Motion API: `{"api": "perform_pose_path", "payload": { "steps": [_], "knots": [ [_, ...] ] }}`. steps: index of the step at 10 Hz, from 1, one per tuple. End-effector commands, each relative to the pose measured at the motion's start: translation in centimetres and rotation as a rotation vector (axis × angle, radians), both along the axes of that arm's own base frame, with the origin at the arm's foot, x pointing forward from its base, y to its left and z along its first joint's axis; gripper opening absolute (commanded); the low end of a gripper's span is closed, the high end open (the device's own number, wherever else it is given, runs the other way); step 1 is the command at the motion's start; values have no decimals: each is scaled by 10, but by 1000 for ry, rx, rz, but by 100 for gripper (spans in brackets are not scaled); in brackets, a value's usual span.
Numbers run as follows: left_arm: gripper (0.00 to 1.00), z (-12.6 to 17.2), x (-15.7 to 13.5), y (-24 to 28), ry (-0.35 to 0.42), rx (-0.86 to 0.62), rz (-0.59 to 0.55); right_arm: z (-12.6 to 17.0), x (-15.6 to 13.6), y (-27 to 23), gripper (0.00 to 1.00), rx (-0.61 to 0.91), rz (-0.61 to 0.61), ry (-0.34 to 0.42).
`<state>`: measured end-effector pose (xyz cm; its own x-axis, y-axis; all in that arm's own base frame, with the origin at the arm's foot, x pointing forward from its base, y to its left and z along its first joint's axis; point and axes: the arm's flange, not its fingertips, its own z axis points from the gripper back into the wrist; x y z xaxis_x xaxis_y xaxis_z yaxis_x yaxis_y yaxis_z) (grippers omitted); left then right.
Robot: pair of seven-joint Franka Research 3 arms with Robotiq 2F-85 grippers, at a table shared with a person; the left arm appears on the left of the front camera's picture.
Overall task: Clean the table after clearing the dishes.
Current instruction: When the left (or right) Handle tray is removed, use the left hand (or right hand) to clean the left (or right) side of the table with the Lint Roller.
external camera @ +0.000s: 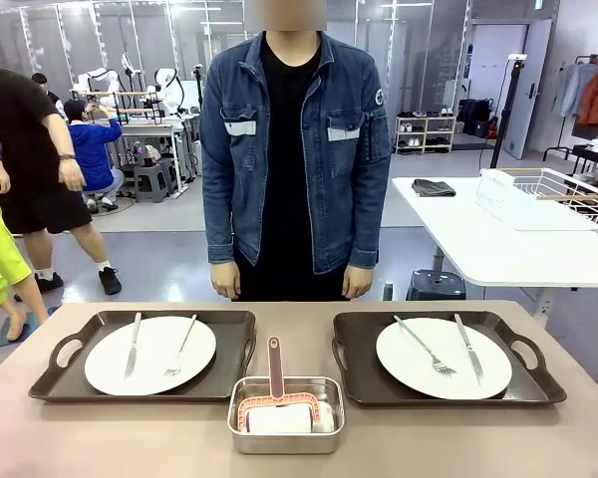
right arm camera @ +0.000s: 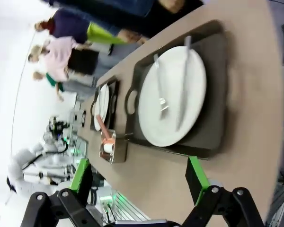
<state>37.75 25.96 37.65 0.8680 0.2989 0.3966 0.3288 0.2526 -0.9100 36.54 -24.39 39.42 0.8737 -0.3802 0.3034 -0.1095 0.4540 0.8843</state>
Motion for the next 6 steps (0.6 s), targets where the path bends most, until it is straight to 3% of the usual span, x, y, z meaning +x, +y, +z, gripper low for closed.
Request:
{"api": "perform_pose_path", "payload": {
  "steps": [1,3,4,6],
  "knots": [
    [100,6,-9,33,28,42,119,11,-5,-14,100,29,-68,38],
    [100,18,-16,55,47,57,173,20,-12,-22,100,-13,-110,54],
    [100,6,-22,46,10,38,123,3,-12,-29,100,9,-79,25],
    [100,6,-22,46,10,38,123,3,-12,-29,100,9,-79,25]
  ]
}}
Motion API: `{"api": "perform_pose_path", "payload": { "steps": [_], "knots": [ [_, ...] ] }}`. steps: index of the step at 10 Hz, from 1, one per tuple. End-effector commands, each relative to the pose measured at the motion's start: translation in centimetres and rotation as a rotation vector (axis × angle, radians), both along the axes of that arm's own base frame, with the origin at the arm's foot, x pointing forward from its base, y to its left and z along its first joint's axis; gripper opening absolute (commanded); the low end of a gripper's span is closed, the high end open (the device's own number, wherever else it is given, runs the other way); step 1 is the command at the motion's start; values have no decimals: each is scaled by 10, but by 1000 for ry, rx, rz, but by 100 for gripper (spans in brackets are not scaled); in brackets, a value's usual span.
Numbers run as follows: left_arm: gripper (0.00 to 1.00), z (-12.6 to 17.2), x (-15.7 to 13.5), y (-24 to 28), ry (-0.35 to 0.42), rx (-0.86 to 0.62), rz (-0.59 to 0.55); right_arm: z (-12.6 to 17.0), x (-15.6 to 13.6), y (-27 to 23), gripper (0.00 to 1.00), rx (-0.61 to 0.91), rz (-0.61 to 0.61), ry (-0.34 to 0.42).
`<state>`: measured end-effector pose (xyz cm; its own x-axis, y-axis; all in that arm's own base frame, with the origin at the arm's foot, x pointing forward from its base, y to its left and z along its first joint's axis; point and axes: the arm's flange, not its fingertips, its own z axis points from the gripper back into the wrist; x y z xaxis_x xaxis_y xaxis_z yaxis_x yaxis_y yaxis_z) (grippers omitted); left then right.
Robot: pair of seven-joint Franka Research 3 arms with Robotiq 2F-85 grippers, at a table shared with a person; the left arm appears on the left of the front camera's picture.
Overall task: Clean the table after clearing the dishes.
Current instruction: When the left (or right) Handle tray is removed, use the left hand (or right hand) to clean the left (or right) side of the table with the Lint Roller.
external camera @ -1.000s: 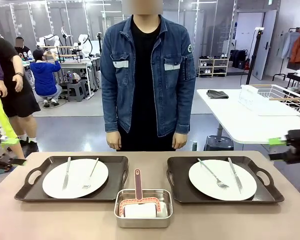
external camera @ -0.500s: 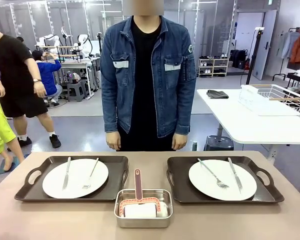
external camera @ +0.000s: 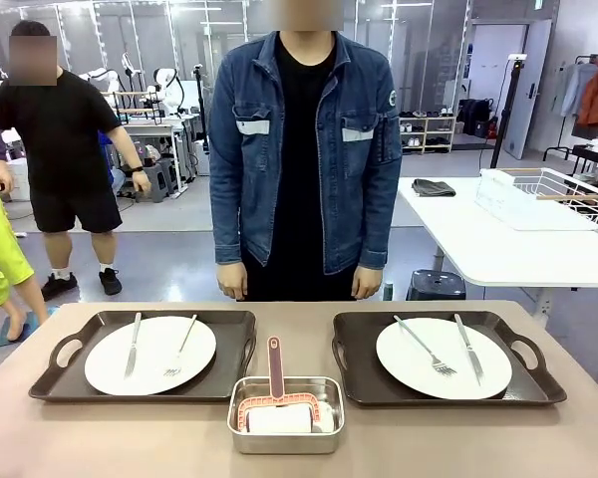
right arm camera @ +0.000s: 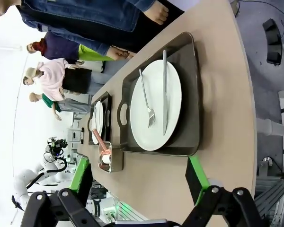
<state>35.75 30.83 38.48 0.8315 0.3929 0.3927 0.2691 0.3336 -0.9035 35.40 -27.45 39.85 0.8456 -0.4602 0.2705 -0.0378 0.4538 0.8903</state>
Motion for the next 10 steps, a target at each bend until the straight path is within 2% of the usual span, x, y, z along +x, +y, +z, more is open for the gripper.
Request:
{"api": "perform_pose_path", "payload": {
  "steps": [1,10],
  "knots": [
    [100,-2,-2,-3,-14,-7,-9,-1,0,2,100,1,11,-10],
    [100,-2,-2,-3,-14,-7,-9,-1,0,2,100,1,11,-10]
  ]
}}
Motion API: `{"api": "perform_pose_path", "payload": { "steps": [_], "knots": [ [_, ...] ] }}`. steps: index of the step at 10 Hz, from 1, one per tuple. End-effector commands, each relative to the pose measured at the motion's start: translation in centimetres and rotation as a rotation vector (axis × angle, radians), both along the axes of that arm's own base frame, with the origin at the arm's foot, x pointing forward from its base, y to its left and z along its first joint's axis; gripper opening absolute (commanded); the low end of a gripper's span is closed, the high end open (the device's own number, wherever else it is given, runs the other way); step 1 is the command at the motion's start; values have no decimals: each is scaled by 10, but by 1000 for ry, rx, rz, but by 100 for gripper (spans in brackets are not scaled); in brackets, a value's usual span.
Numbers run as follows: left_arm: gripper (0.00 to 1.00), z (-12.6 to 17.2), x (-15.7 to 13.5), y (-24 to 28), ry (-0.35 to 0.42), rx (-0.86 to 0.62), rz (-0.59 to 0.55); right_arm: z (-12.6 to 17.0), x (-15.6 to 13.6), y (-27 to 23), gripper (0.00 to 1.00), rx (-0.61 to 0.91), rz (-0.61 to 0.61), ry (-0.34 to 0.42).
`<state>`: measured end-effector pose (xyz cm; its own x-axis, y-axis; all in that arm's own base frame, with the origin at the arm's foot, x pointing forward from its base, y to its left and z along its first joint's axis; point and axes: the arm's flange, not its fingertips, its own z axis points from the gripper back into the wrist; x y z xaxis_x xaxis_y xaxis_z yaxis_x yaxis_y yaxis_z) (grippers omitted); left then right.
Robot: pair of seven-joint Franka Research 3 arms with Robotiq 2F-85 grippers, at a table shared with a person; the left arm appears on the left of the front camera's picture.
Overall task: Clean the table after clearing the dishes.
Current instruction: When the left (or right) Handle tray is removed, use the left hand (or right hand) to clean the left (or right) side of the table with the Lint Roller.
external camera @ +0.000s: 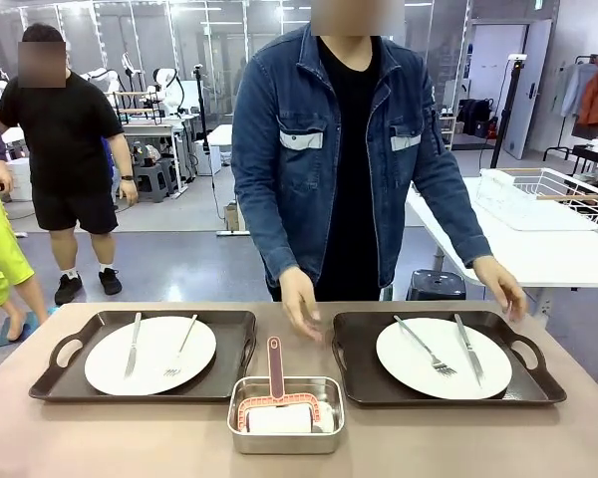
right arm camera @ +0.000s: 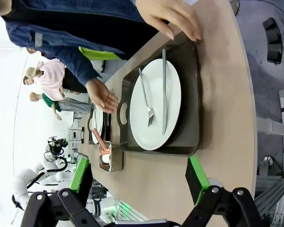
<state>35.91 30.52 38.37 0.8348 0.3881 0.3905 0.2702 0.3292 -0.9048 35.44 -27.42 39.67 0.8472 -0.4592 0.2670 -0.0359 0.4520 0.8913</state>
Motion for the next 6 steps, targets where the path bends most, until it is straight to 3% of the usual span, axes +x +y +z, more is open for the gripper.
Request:
{"api": "perform_pose_path", "payload": {
  "steps": [1,6],
  "knots": [
    [100,-1,-4,0,-15,-4,-2,1,-1,1,100,-1,9,-13],
    [100,-1,-4,0,-15,-4,-2,1,-1,1,100,-1,9,-13]
  ]
}}
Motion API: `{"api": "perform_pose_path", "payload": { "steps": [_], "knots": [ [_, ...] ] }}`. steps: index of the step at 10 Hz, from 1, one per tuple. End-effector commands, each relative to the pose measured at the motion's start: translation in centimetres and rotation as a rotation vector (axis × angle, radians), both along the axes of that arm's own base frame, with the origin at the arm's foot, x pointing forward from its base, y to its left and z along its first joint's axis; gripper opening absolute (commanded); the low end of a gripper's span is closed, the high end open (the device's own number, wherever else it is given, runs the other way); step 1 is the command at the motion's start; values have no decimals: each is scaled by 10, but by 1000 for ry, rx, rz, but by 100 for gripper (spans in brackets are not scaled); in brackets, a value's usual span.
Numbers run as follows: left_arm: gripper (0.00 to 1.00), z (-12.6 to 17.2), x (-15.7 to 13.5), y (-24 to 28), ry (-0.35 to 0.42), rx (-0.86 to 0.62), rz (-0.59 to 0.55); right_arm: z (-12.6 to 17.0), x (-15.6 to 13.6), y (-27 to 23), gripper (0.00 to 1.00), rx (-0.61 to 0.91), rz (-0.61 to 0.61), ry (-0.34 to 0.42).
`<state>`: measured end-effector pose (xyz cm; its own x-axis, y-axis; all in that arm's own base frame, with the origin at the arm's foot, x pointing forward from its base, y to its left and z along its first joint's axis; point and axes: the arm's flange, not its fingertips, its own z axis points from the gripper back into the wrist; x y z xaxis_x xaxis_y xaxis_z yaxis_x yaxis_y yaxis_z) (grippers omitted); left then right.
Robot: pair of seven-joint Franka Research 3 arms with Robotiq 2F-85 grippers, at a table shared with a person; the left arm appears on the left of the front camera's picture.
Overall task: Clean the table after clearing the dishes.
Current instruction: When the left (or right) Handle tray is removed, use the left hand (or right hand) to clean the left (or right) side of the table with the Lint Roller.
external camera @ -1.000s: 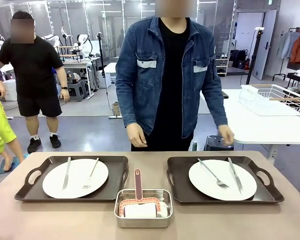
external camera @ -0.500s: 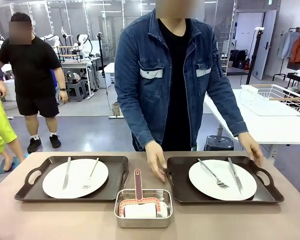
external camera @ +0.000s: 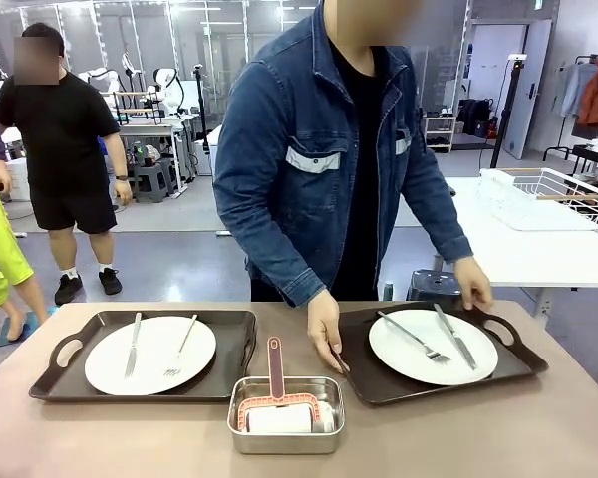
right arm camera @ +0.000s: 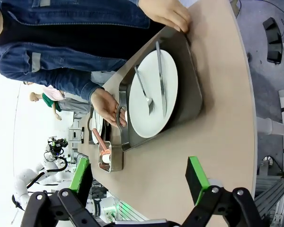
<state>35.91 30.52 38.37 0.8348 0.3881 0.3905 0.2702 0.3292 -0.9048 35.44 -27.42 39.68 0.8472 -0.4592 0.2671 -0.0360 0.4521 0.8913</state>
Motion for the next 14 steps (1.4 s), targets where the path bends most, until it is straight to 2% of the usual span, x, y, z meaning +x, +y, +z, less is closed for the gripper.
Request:
{"api": "perform_pose_path", "payload": {
  "steps": [1,8,9,11,12,14],
  "knots": [
    [100,-1,-4,0,-15,-4,-2,1,-1,1,100,-1,9,-13],
    [100,-1,-4,0,-15,-4,-2,0,0,0,100,0,0,0],
    [100,-1,-4,0,-15,-4,-2,25,27,17,100,-90,61,-9],
    [100,-1,-4,0,-15,-4,-2,70,93,82,100,-274,262,-26],
    [100,-1,-4,0,-15,-4,-2,98,123,131,100,-394,396,-40],
    [100,-1,-4,0,-15,-4,-2,137,161,233,100,-614,629,-86]
  ]
}}
